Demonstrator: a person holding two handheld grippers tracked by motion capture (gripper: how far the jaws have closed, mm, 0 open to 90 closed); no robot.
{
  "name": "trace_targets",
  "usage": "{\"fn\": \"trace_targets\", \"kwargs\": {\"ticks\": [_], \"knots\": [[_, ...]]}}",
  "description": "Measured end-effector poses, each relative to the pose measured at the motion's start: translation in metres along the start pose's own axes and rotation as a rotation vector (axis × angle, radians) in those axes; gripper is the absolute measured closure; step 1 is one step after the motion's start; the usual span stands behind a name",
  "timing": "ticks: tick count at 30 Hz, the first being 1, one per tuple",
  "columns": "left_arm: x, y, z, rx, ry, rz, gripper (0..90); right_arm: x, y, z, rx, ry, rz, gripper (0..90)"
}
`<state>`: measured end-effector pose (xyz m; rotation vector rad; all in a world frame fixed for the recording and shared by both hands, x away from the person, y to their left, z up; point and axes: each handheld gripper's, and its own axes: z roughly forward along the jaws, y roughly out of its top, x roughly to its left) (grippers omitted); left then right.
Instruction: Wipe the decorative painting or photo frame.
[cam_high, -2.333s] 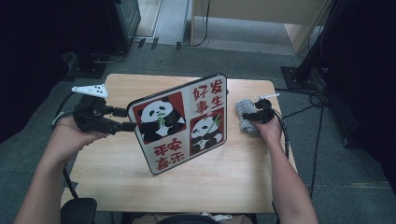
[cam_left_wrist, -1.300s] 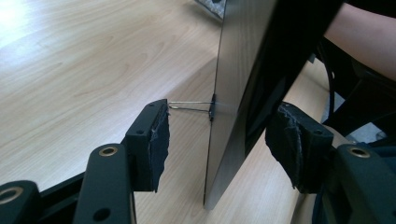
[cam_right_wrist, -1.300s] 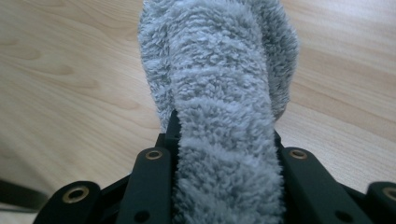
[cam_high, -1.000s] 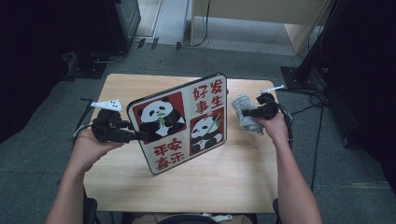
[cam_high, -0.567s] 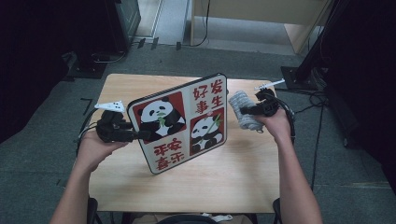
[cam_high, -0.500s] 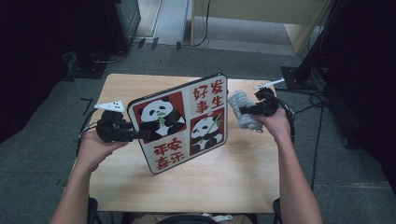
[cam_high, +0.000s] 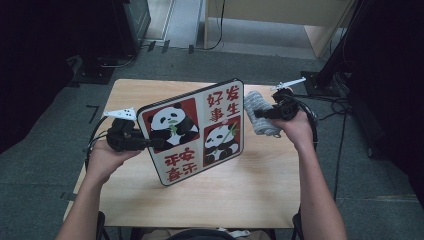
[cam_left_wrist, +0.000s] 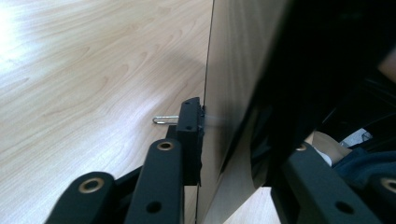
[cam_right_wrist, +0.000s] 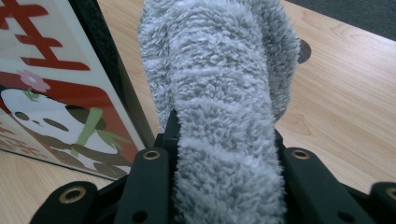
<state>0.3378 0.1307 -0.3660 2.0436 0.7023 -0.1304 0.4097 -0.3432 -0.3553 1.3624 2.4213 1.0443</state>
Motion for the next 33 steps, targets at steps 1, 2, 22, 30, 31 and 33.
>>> {"fn": "trace_targets", "kwargs": {"ticks": [1, 2, 22, 30, 31, 33], "knots": [[0.0, 0.0, 0.0, -0.002, -0.003, 0.001, 76.0, 0.0, 0.001, -0.001, 0.0, 0.0, -0.002, 67.0], [0.0, 0.0, 0.0, -0.003, 0.001, 0.001, 77.2, 0.001, 0.001, -0.001, -0.004, 0.0, -0.002, 67.1], [-0.007, -0.002, -0.001, 0.001, 0.014, -0.019, 78.6, 0.021, 0.054, -0.043, -0.013, 0.021, -0.05, 67.1], [-0.009, -0.003, -0.001, 0.0, 0.021, -0.025, 78.6, 0.03, 0.082, -0.068, -0.036, 0.024, -0.065, 67.1], [-0.009, -0.003, -0.001, 0.0, 0.021, -0.027, 78.5, 0.033, 0.086, -0.071, -0.042, 0.028, -0.074, 67.1], [-0.009, -0.003, -0.001, 0.0, 0.022, -0.026, 78.5, 0.039, 0.095, -0.078, -0.05, 0.028, -0.087, 67.1]]}}
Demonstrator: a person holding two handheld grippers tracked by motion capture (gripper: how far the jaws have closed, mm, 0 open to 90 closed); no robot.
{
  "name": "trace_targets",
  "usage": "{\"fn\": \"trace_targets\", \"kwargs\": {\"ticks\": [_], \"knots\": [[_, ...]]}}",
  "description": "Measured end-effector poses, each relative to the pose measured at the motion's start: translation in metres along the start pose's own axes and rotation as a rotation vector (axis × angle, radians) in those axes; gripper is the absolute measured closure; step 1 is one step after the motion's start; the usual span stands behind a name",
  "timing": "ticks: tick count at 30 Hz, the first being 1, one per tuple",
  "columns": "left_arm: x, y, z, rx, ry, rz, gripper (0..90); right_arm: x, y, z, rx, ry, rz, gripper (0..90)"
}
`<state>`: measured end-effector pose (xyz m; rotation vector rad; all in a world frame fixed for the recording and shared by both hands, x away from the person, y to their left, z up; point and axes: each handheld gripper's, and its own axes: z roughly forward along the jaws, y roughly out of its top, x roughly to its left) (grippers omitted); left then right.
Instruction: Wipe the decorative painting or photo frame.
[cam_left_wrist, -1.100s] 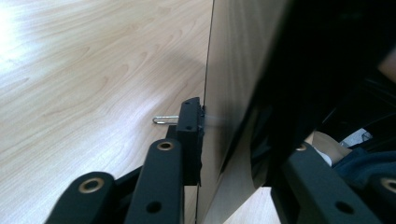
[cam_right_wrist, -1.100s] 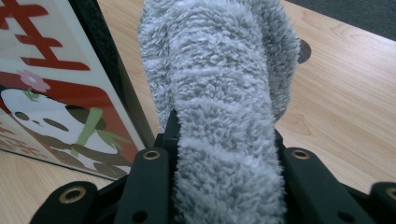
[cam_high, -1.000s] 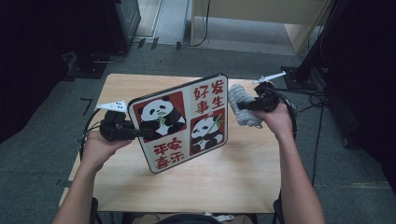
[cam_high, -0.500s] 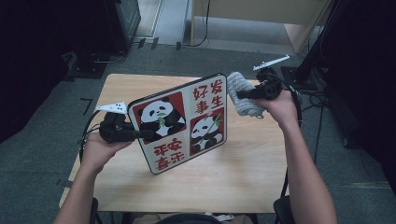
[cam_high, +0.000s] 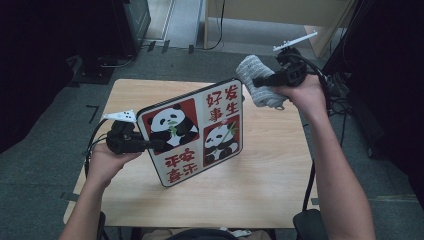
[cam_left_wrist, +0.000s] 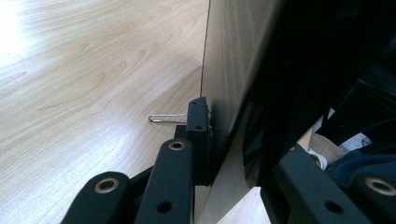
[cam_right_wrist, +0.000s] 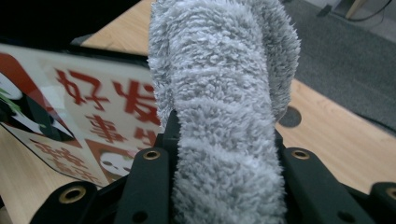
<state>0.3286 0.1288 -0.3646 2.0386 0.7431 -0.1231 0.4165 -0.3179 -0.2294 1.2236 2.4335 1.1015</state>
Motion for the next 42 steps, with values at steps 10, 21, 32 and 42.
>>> {"fn": "trace_targets", "kwargs": {"ticks": [10, 21, 32, 42], "knots": [[0.002, -0.001, 0.001, -0.007, -0.015, -0.001, 78.9, 0.025, 0.033, -0.001, -0.02, 0.021, -0.062, 66.9], [0.004, -0.001, 0.0, -0.008, -0.033, 0.011, 79.4, 0.025, 0.025, 0.02, 0.018, 0.044, -0.065, 66.9], [0.006, -0.001, 0.0, -0.005, -0.037, -0.003, 79.2, 0.021, 0.012, 0.025, 0.015, 0.054, -0.05, 67.2], [0.008, -0.001, 0.0, -0.007, -0.044, -0.003, 79.0, 0.023, 0.005, 0.025, 0.006, 0.052, -0.055, 67.5]]}}
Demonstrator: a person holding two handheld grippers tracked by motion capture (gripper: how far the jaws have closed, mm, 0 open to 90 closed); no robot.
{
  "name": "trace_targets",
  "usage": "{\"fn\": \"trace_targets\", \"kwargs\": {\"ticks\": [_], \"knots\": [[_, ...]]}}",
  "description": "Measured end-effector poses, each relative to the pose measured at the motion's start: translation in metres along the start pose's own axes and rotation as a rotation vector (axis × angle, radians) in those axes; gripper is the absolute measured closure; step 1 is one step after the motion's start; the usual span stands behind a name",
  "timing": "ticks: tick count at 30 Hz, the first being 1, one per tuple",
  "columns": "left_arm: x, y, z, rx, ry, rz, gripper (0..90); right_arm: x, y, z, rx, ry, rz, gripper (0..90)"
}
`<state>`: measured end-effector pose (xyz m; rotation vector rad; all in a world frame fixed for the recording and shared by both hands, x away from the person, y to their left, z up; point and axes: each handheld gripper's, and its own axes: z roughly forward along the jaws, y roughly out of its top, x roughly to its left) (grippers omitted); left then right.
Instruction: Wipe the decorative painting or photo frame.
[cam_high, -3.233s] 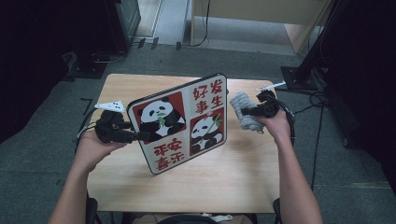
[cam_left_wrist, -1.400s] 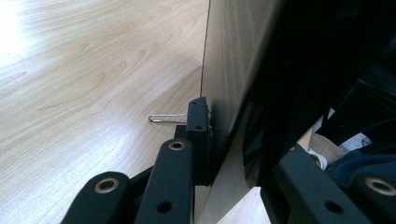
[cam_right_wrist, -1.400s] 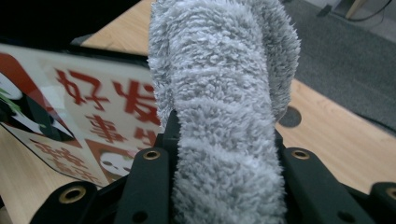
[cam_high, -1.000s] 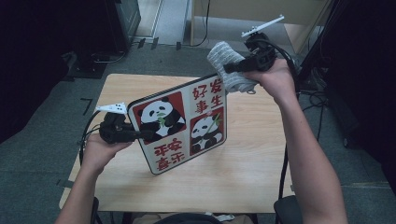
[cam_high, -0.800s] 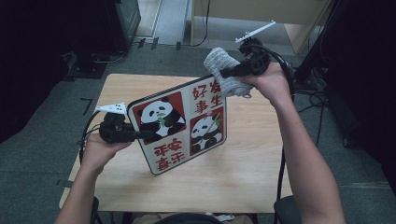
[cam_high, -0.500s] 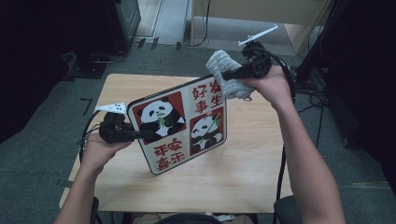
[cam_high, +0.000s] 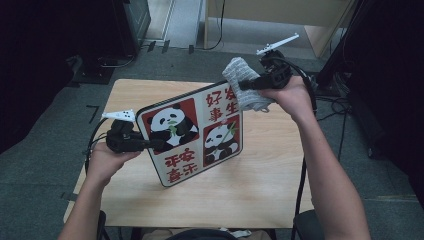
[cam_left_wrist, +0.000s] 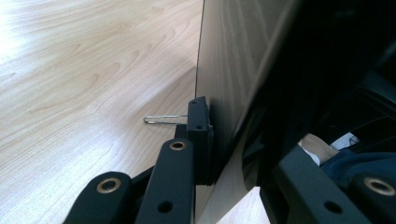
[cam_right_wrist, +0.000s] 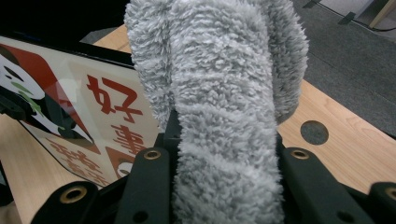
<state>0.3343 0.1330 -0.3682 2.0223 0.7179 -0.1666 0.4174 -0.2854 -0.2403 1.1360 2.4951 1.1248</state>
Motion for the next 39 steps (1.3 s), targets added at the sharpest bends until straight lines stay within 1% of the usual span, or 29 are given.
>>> {"fn": "trace_targets", "kwargs": {"ticks": [2, 16, 22, 23, 26, 29, 33, 39], "knots": [[0.0, 0.0, 0.0, 0.001, 0.0, -0.001, 79.0, 0.001, -0.001, 0.0, -0.001, -0.002, 0.005, 67.7], [0.001, -0.001, -0.001, -0.006, -0.006, 0.004, 79.0, 0.01, -0.014, 0.002, -0.005, -0.035, -0.03, 67.9], [0.001, -0.001, -0.001, -0.003, -0.005, -0.008, 78.6, 0.012, -0.022, 0.001, -0.011, -0.033, -0.03, 68.0], [0.001, -0.001, -0.001, -0.003, -0.002, -0.009, 78.5, 0.013, -0.024, 0.0, -0.016, -0.031, -0.023, 68.0], [0.0, -0.001, -0.001, -0.006, 0.003, -0.006, 78.5, 0.013, -0.026, 0.0, -0.023, -0.03, -0.018, 68.0], [-0.001, -0.001, -0.001, -0.008, 0.006, 0.002, 78.4, 0.014, -0.027, -0.001, -0.026, -0.03, -0.023, 67.9], [-0.002, -0.002, -0.001, -0.016, 0.018, 0.02, 78.5, 0.015, -0.029, -0.001, -0.025, -0.037, -0.028, 67.9], [-0.002, -0.003, -0.001, -0.015, 0.016, 0.02, 78.5, 0.016, -0.032, 0.001, -0.019, -0.034, -0.027, 68.0]]}}
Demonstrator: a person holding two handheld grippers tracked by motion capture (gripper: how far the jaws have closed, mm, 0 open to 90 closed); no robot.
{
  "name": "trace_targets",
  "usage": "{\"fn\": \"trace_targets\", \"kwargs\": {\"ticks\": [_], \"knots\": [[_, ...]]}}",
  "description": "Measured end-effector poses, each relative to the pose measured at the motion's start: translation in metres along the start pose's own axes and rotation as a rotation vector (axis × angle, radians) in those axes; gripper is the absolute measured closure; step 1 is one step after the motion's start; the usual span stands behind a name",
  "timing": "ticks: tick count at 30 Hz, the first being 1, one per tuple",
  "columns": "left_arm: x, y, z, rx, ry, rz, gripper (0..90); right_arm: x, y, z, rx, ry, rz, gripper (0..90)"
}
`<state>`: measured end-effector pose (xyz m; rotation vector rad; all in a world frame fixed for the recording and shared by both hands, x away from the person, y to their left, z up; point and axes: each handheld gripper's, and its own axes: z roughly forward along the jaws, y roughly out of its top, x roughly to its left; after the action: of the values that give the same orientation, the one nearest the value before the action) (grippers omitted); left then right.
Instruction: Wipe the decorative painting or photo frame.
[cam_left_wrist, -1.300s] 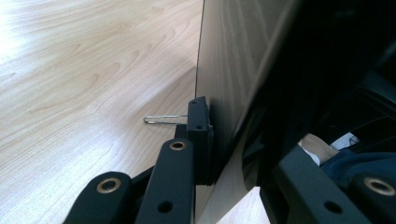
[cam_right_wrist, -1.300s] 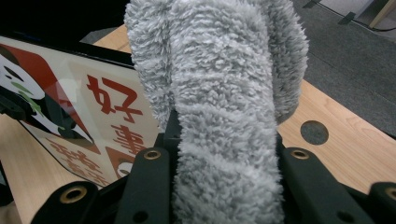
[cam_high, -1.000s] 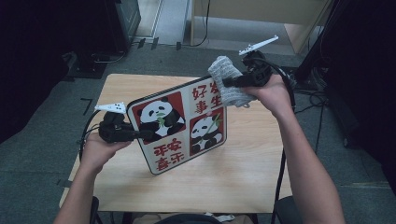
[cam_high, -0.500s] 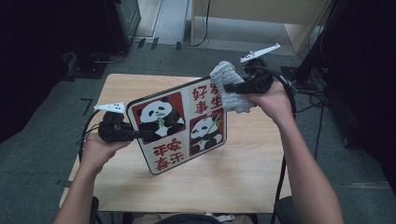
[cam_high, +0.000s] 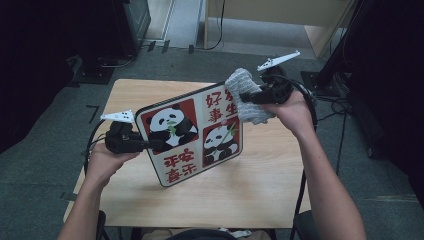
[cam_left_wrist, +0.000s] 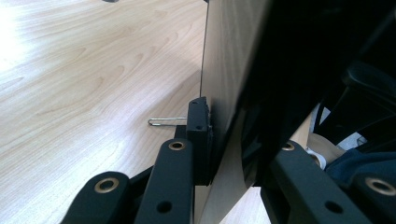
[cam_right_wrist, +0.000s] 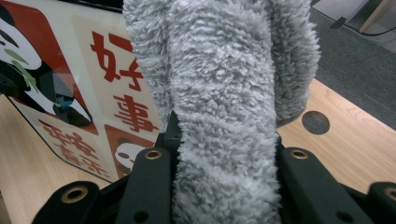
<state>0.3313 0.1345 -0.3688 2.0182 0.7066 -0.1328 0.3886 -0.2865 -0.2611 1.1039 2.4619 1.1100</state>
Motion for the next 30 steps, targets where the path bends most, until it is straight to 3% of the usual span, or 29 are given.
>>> {"fn": "trace_targets", "kwargs": {"ticks": [8, 21, 30], "knots": [[0.003, -0.001, -0.001, 0.0, -0.027, -0.007, 78.6, 0.003, -0.005, 0.002, 0.007, -0.002, -0.001, 68.0], [0.003, -0.001, -0.001, 0.009, -0.035, 0.019, 79.2, 0.005, -0.013, 0.008, 0.014, 0.006, -0.015, 68.1], [0.002, -0.001, -0.001, 0.011, -0.038, 0.031, 79.2, 0.004, -0.028, 0.017, 0.021, 0.008, 0.004, 68.0]]}}
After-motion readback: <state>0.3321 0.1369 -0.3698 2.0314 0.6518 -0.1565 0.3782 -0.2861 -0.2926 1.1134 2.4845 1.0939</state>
